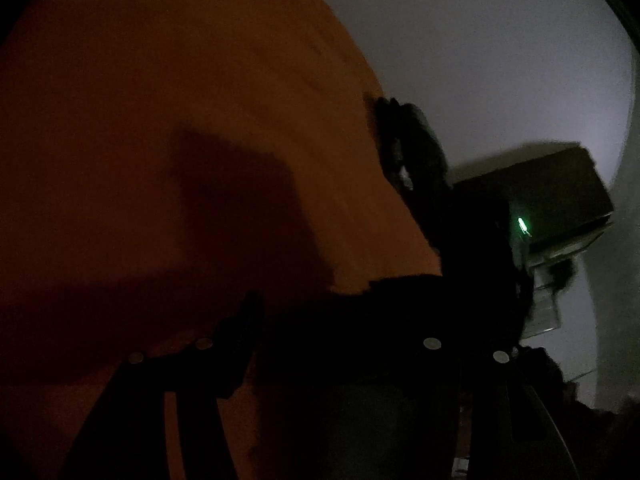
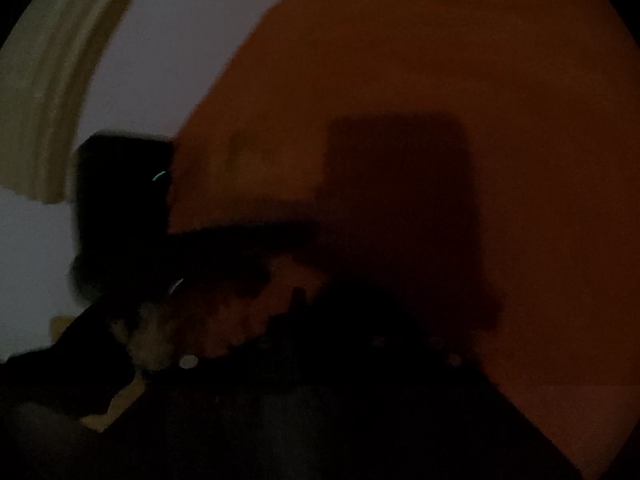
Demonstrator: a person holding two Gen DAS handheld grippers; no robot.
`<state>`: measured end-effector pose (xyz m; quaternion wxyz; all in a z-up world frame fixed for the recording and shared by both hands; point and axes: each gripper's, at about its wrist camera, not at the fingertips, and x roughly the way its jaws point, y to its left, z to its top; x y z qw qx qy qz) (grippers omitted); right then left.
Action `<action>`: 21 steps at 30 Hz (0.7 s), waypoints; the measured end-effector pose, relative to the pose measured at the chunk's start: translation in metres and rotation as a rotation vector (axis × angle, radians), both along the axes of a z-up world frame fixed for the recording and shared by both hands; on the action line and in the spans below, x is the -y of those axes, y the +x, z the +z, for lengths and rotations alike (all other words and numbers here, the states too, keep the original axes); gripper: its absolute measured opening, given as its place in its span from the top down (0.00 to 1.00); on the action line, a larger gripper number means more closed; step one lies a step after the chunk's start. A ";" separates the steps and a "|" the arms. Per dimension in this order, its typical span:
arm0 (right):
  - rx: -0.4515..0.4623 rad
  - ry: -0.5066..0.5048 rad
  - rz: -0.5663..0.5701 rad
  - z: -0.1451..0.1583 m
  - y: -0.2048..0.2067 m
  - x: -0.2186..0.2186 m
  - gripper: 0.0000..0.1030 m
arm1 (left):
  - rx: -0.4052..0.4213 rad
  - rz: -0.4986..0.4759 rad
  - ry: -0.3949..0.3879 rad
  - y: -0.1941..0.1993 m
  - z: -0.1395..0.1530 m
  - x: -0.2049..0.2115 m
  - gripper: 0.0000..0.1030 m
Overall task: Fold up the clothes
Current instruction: 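Press the folded pants bundle flat with both tools and release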
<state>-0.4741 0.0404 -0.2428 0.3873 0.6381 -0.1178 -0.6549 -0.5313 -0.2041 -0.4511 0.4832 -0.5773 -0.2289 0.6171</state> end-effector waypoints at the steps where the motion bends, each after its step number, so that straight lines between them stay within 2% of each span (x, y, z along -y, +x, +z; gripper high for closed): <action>1: 0.035 -0.047 -0.042 -0.004 -0.002 -0.007 0.89 | 0.043 -0.001 0.054 0.003 -0.007 -0.001 0.41; 4: 0.139 -0.186 -0.169 -0.015 -0.008 -0.029 0.91 | 0.191 0.036 0.195 0.009 -0.028 -0.001 0.40; 6: 0.213 -0.249 -0.254 -0.025 -0.015 -0.045 0.90 | 0.209 0.094 0.218 0.010 -0.034 0.012 0.40; 8: 0.253 -0.291 -0.323 -0.027 -0.015 -0.057 0.88 | 0.183 0.093 0.213 0.015 -0.032 0.017 0.35; 11: 0.140 -0.265 -0.359 0.001 -0.014 -0.070 0.78 | 0.123 0.031 0.163 0.023 -0.023 0.003 0.34; 13: 0.007 -0.171 -0.360 0.031 -0.005 -0.073 0.78 | 0.043 0.014 0.094 0.028 -0.016 -0.012 0.33; 16: -0.159 0.011 -0.338 0.062 0.037 -0.058 0.78 | -0.006 0.032 -0.019 0.038 -0.006 -0.010 0.33; 17: -0.201 0.061 -0.325 0.072 0.053 -0.060 0.78 | -0.024 0.055 -0.082 0.043 0.000 -0.003 0.33; 18: -0.228 0.099 -0.303 0.077 0.073 -0.056 0.78 | -0.048 0.068 -0.139 0.052 0.009 0.008 0.33; 21: -0.255 0.140 -0.213 0.081 0.141 -0.032 0.78 | -0.091 0.046 -0.207 0.085 0.026 0.030 0.33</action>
